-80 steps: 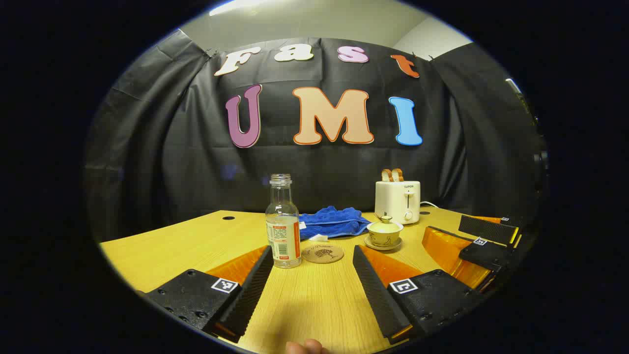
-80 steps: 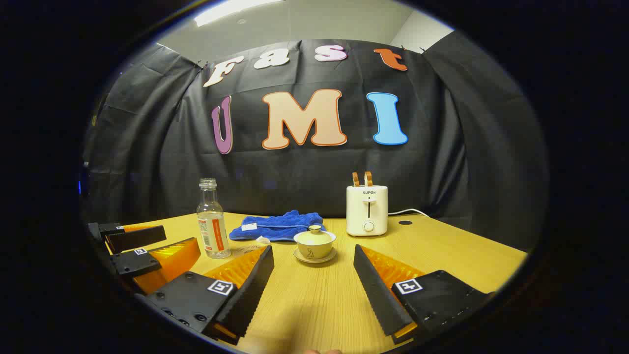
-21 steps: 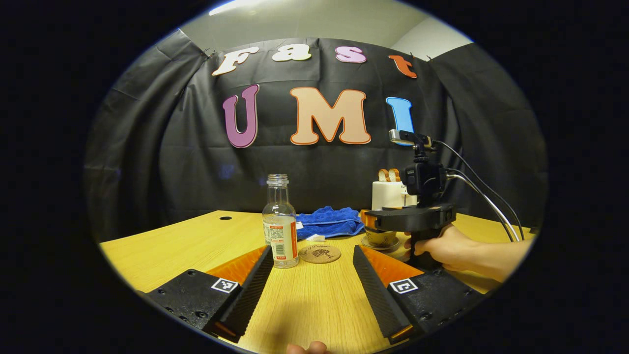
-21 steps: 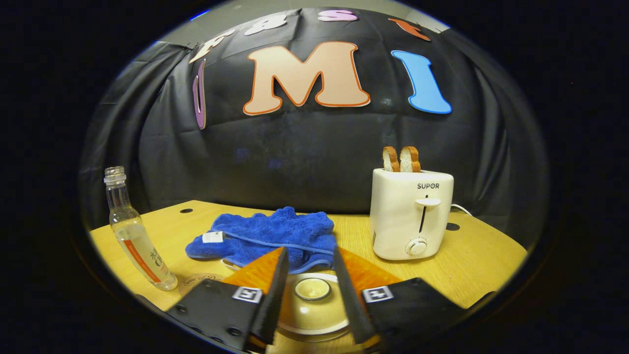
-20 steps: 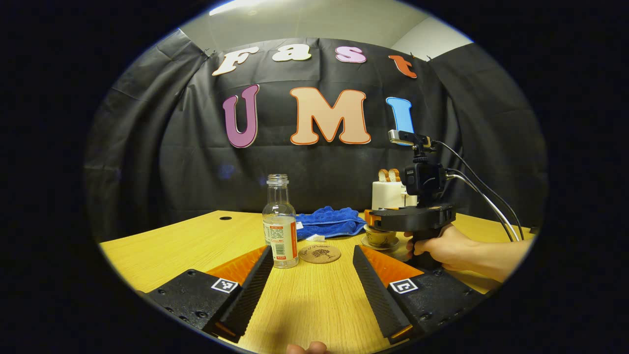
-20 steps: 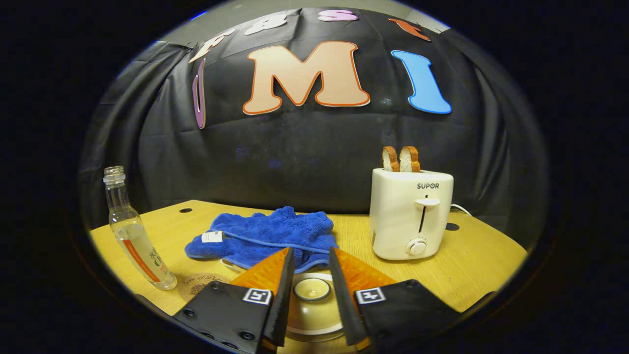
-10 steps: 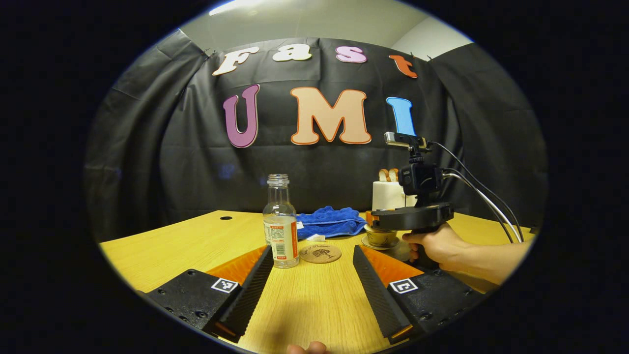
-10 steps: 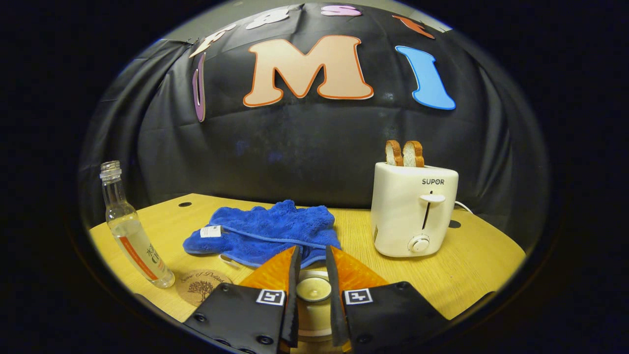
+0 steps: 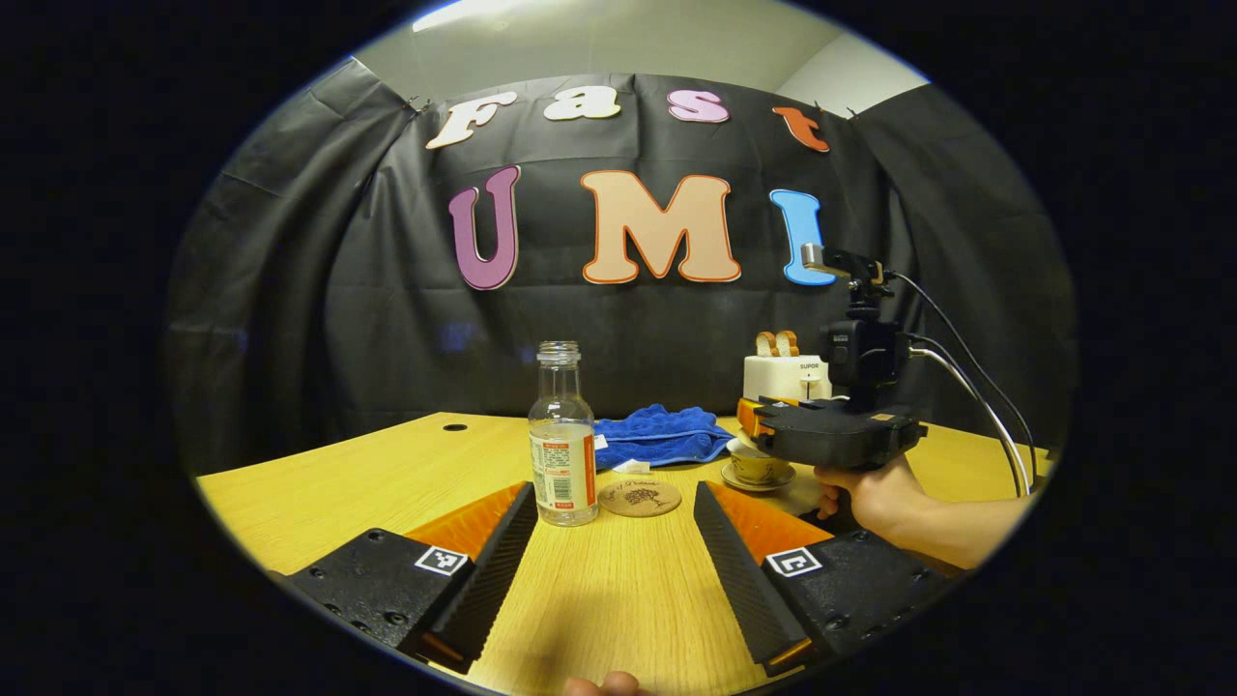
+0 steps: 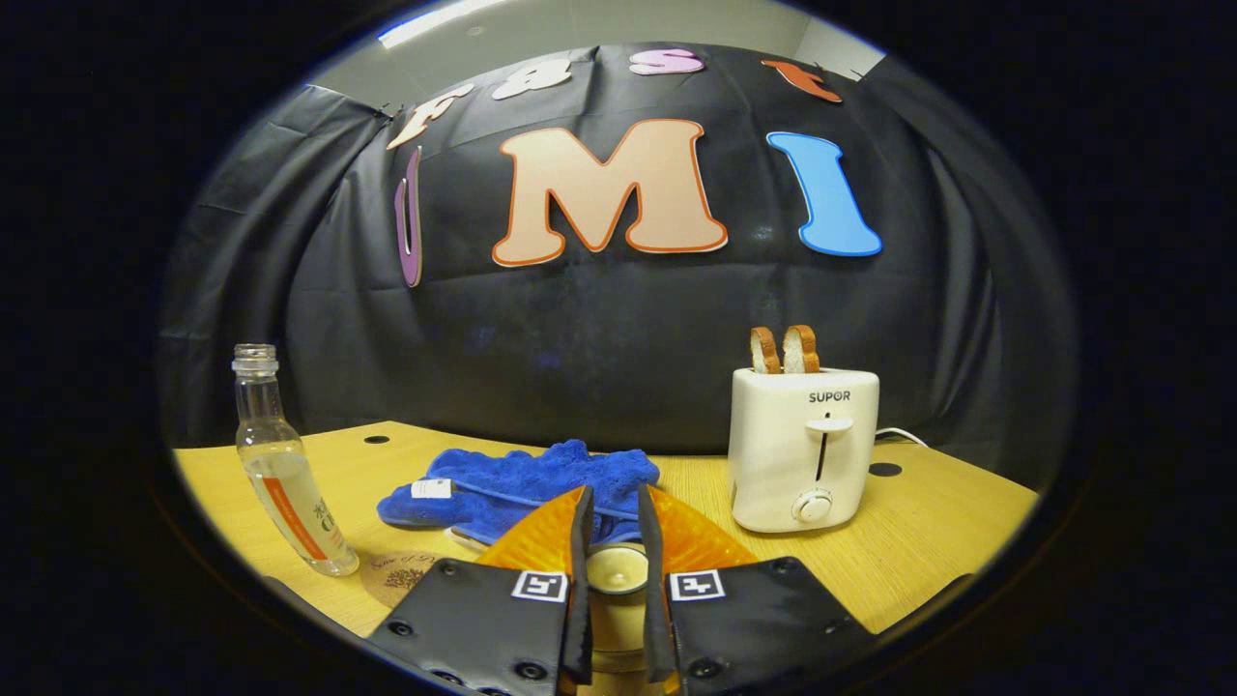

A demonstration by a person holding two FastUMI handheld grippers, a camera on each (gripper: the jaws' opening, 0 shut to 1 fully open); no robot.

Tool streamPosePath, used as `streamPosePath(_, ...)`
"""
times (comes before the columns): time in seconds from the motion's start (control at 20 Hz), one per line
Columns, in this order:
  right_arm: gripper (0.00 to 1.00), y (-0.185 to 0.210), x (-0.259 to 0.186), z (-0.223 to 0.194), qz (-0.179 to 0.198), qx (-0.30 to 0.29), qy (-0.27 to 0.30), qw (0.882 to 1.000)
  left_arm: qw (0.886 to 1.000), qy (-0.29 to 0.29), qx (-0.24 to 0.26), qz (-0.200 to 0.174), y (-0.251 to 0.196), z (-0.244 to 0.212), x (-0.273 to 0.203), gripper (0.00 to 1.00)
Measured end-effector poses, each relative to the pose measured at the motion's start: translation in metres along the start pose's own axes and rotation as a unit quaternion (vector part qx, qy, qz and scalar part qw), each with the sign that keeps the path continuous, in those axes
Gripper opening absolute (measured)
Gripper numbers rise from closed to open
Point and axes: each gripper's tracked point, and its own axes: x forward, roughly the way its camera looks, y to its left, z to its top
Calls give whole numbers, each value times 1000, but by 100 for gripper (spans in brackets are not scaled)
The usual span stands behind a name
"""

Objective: Open the teacup lid with one hand, grasp the water bottle and pour water into the teacup with the other hand; after pouring, place the water bottle on the coaster and then close the teacup lid.

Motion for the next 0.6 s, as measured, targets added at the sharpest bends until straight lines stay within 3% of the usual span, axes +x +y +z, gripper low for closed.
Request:
streamPosePath(0.4, 24, 4, -54, 4, 44, 0, -1, 999, 999, 0, 2, 49, 17, -1, 11, 95)
streamPosePath(0.6, 24, -13, -76, 4, 45, 0, -2, 999, 998, 1, 3, 68, 25, -2, 35, 95)
